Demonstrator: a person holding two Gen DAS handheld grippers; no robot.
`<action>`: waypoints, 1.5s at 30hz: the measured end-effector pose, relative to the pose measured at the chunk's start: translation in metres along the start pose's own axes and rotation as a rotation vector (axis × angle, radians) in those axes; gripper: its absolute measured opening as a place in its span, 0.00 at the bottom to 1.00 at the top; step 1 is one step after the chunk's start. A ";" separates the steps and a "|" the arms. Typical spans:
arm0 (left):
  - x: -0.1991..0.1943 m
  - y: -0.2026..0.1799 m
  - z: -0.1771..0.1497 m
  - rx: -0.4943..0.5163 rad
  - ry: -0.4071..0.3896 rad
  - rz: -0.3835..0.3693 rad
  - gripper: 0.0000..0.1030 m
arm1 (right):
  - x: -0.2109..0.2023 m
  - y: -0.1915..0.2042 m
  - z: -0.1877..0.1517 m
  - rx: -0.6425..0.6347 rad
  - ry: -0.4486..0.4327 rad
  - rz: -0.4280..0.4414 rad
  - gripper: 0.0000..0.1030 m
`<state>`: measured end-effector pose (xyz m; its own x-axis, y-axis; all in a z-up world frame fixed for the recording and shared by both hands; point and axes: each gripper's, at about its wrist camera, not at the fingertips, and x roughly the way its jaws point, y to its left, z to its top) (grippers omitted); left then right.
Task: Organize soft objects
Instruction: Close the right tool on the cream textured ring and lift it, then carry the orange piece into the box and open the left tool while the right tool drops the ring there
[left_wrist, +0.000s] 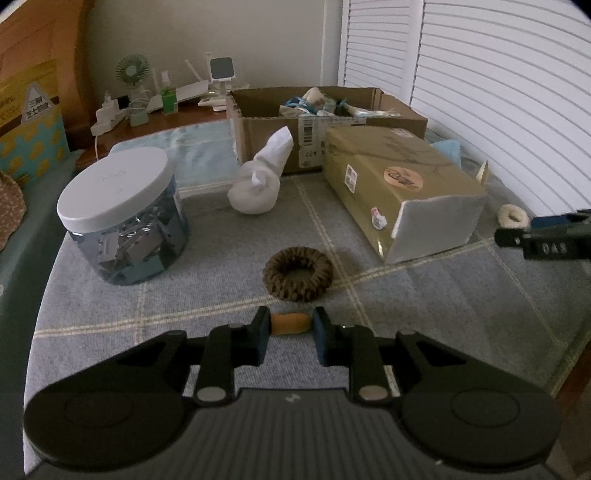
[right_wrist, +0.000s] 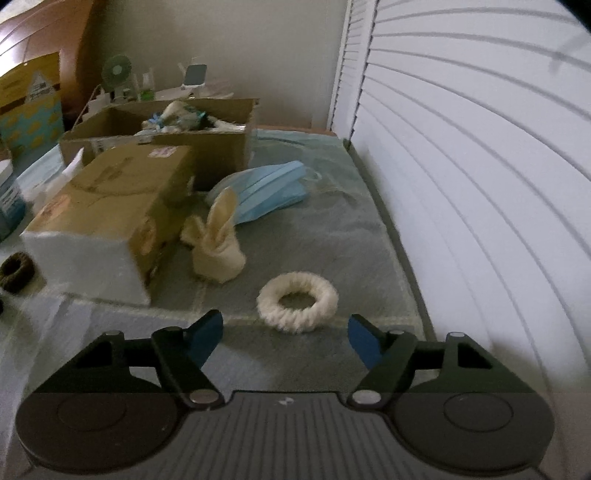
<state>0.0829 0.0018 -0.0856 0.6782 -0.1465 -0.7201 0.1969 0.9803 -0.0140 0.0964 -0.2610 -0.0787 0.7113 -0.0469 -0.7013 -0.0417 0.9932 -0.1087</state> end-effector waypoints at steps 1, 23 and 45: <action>0.000 0.000 0.000 0.002 0.001 -0.001 0.22 | 0.002 -0.002 0.002 0.007 -0.001 0.001 0.68; -0.031 0.005 0.018 0.145 -0.011 -0.149 0.22 | -0.052 0.004 0.029 -0.006 -0.074 0.074 0.44; 0.034 0.009 0.176 0.226 -0.157 -0.123 0.22 | -0.078 0.033 0.067 -0.090 -0.178 0.167 0.44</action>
<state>0.2320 -0.0175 0.0117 0.7370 -0.2981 -0.6065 0.4250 0.9022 0.0730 0.0864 -0.2179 0.0193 0.8010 0.1445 -0.5810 -0.2259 0.9716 -0.0698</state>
